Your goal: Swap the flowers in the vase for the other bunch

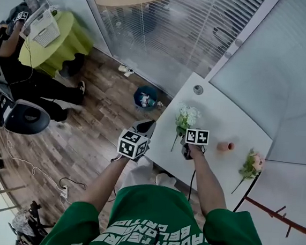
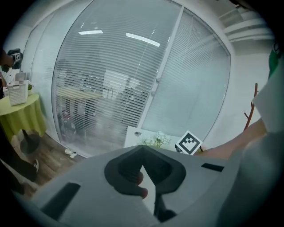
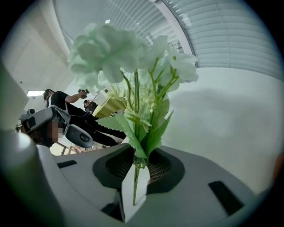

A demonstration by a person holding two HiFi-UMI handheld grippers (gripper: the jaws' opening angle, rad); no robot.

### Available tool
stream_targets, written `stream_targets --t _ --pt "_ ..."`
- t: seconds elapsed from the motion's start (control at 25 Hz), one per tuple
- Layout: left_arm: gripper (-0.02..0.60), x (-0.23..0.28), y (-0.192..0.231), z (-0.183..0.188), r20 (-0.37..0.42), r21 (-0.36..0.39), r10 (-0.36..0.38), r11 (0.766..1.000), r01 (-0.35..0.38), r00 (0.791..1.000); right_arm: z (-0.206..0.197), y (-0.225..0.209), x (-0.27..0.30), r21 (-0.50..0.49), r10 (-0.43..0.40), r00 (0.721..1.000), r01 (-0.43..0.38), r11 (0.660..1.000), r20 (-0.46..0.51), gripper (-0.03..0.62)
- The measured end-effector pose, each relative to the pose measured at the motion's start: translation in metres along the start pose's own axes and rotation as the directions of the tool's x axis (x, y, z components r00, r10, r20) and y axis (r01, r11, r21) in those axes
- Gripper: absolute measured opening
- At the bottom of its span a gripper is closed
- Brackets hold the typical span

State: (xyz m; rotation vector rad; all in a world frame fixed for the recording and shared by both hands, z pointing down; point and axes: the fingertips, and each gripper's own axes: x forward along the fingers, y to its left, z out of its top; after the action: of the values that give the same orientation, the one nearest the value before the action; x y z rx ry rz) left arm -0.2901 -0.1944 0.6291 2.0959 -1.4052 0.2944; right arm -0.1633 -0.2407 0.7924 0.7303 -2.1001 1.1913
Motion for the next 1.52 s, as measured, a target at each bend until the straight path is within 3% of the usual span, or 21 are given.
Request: stream_targets --t 0.32,0.76,1.28,1.52 --pt "0.003 0.018 0.017 -0.003 -0.038 -0.004 -0.014 1.0 0.014 0.999 -0.01 -0.025 0.028 0.098 -0.007 0.998 0.013 0.995 -0.06 0.077" --pt "0.003 0.034 0.03 0.002 -0.074 -0.008 -0.053 0.999 0.052 0.996 -0.014 -0.028 0.039 0.24 0.034 0.998 -0.019 0.971 -0.059 0.078" --pt "0.003 0.044 0.022 0.018 -0.069 0.017 -0.121 0.992 0.123 0.99 -0.011 -0.027 0.026 0.208 -0.055 0.997 0.065 0.976 -0.053 0.186" --pt "0.003 0.049 0.016 0.02 -0.073 0.035 -0.154 0.987 0.157 0.985 -0.014 -0.032 0.012 0.223 -0.087 0.996 0.09 0.971 -0.026 0.192"
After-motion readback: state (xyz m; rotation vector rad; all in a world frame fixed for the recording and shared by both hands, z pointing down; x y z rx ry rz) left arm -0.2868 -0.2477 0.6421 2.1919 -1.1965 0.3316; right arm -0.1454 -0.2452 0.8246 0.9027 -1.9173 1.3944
